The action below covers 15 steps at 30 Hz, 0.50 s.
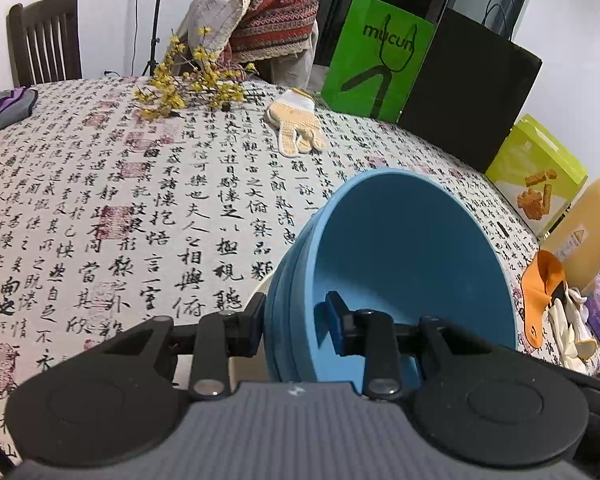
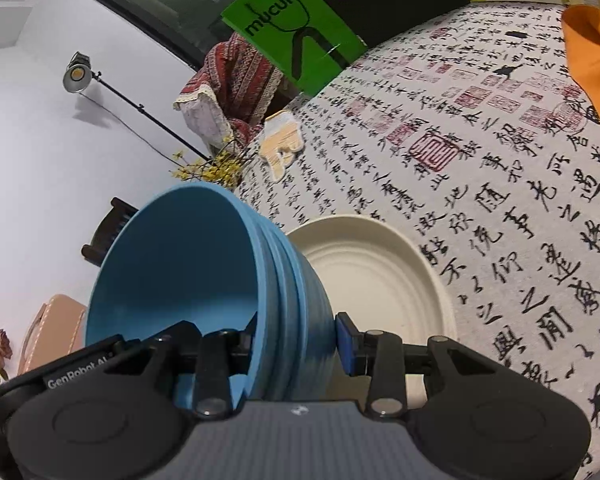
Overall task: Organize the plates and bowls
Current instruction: 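Lower the bowl stack onto the center of the cream plates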
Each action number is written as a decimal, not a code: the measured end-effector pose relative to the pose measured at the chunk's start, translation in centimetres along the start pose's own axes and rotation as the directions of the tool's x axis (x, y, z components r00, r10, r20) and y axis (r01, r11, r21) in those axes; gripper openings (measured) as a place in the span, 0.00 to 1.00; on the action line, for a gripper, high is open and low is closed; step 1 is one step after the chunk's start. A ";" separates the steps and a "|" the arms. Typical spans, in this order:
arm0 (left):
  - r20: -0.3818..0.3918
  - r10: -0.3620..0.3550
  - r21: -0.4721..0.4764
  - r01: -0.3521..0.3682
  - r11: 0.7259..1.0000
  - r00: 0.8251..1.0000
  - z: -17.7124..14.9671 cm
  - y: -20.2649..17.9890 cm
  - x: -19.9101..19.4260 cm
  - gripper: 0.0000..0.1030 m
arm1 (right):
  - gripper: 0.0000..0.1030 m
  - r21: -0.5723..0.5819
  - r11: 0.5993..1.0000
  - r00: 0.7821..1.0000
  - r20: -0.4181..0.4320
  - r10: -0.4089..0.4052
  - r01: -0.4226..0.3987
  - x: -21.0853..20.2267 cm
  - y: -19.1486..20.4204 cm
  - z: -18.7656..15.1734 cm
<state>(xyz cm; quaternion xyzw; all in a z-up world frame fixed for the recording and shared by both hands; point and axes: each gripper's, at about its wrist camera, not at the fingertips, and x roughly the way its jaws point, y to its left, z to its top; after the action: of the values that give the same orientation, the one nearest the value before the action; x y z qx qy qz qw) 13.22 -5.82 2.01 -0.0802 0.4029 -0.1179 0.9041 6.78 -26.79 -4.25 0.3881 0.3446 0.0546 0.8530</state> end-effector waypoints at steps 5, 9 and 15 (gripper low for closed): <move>-0.014 -0.009 -0.002 0.009 1.000 1.000 0.1 -0.4 0.7 0.31 | 0.35 0.004 1.000 1.000 0.001 -0.018 0.018 0.1 -0.5 0.4; -0.036 -0.018 -0.011 0.018 1.000 0.999 0.1 -0.3 1.3 0.31 | 0.35 -0.001 0.999 0.999 -0.002 -0.036 0.036 0.5 -0.7 0.7; -0.042 -0.025 -0.005 0.024 1.000 0.999 0.1 -0.3 1.8 0.31 | 0.35 -0.016 0.998 0.998 -0.008 -0.058 0.058 0.7 -0.6 1.0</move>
<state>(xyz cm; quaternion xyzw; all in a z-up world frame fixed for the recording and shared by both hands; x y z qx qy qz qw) 14.41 -6.55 0.92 -0.0848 0.4213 -0.1297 0.8936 7.87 -27.58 -4.57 0.3710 0.3588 0.0343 0.8558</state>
